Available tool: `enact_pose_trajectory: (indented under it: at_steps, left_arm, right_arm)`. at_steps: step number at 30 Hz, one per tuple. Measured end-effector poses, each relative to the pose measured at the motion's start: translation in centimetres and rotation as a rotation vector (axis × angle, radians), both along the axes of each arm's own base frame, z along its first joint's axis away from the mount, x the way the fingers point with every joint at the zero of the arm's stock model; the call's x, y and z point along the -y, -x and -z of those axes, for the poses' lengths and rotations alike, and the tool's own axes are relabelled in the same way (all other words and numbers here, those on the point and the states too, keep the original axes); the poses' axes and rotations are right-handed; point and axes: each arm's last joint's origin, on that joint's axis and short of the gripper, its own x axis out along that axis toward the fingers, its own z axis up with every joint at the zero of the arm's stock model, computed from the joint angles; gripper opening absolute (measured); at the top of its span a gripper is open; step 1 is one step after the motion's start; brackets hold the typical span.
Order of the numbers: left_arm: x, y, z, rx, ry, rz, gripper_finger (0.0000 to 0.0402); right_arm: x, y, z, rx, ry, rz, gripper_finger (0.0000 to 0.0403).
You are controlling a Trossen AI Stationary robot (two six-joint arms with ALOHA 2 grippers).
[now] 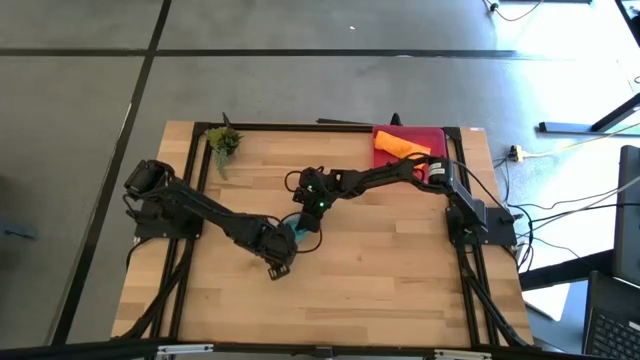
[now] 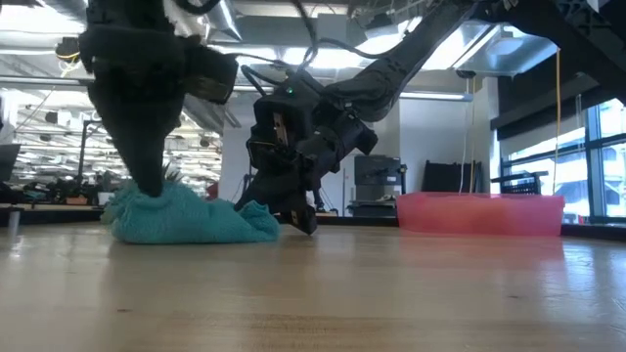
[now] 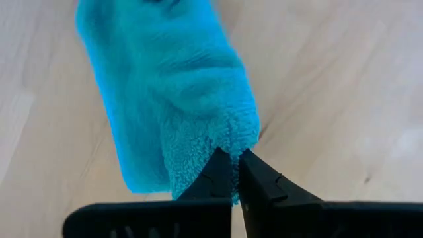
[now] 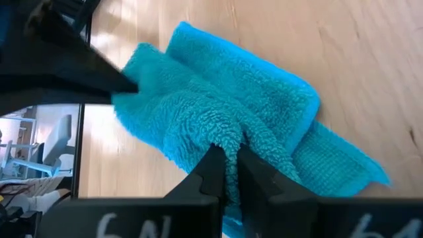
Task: Roll microfiber towels into tight, uniform cylinder then place into a basket
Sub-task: Roll the folded blue microfiber towel
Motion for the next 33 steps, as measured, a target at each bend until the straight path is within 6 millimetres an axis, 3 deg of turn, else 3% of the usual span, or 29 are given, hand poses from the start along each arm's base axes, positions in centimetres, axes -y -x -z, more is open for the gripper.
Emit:
enact_pose_trajectory:
  at_steps: [7,17,33]
  left_arm:
    - [-0.2,0.2,-0.1,0.005,-0.004,-0.066,0.0]
    - [-1.2,2.1,-3.4,0.058,0.018,-0.219,0.0]
    - [-2.1,2.8,1.0,0.089,0.133,-0.304,0.0]
  right_arm:
    - [0.0,0.1,0.1,0.002,0.008,-0.013,0.0025]
    - [0.0,0.3,0.2,-0.027,0.025,-0.005,0.0025]
    - [-0.1,0.3,0.3,-0.025,0.037,-0.011,0.0025]
